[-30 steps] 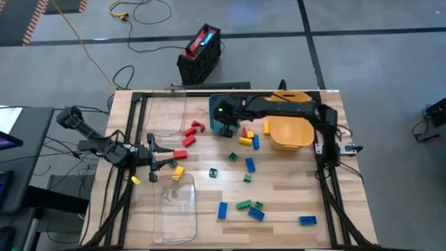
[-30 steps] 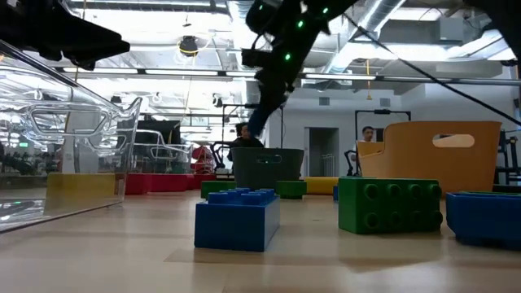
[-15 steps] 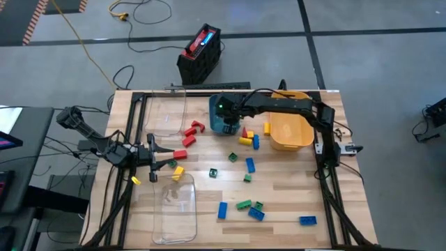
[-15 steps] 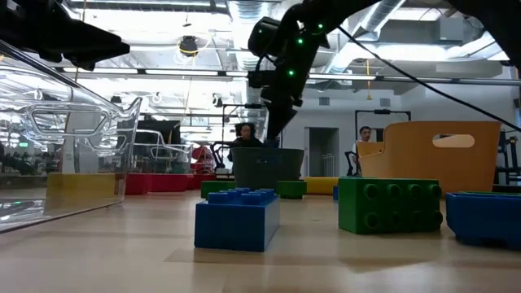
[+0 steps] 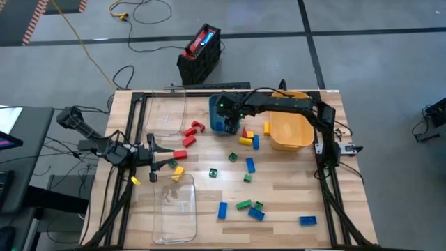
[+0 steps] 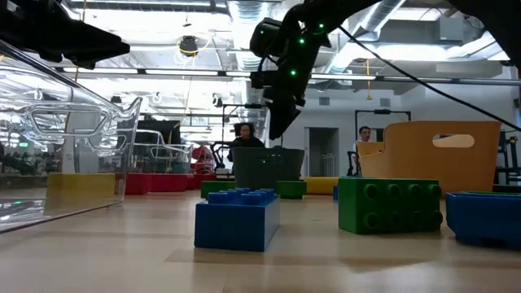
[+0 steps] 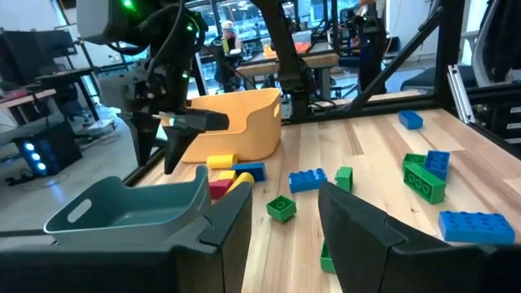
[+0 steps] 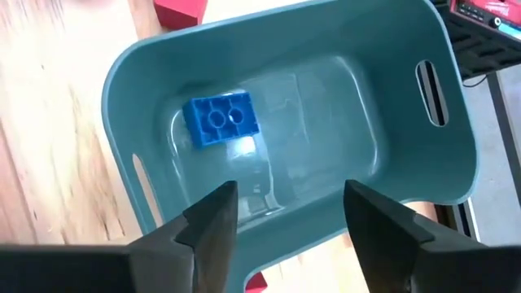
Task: Sort blocks
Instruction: Put the green game piece into the yellow bin
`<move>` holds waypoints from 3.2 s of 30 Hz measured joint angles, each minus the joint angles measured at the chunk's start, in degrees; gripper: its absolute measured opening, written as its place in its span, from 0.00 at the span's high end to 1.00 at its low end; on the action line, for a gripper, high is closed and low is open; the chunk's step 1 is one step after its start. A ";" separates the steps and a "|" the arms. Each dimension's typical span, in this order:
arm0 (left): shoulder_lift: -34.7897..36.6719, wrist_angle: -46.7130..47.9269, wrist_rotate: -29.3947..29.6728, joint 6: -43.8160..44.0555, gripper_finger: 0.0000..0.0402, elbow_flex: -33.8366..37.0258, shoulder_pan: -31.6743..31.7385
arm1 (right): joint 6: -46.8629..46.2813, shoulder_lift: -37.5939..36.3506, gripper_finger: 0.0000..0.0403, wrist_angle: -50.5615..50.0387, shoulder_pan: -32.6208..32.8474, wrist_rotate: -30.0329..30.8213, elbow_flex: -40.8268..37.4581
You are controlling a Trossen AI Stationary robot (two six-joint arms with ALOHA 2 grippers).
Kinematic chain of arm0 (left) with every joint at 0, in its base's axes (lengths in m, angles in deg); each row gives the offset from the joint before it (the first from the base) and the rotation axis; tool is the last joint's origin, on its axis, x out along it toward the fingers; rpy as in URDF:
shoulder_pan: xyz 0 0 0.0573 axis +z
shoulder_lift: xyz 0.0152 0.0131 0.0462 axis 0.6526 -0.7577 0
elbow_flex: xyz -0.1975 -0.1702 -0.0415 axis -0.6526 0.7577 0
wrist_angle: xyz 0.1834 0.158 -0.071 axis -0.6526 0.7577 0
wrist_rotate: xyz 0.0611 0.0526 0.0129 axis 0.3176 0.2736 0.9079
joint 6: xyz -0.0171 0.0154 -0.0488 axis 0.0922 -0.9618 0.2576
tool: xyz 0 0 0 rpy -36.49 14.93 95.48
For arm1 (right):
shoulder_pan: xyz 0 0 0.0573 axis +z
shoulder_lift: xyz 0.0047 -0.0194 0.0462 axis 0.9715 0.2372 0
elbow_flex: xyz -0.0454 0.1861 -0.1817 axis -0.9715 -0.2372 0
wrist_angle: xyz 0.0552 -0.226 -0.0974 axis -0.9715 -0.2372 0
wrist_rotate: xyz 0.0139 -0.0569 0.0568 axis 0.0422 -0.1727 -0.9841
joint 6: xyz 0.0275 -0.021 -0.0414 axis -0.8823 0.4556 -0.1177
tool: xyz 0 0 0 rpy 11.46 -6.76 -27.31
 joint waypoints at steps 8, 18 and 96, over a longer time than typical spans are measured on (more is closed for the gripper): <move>-0.02 0.26 0.00 0.00 0.65 0.01 -0.02 | -2.27 -5.20 0.42 -3.07 1.63 2.27 1.48; -0.04 2.16 -0.02 0.08 0.65 0.00 0.00 | -10.95 -14.97 0.42 -7.61 12.39 9.28 1.43; -0.04 5.28 -0.42 -5.02 0.65 -1.36 6.47 | -45.41 5.49 0.40 -2.21 45.28 -3.15 4.89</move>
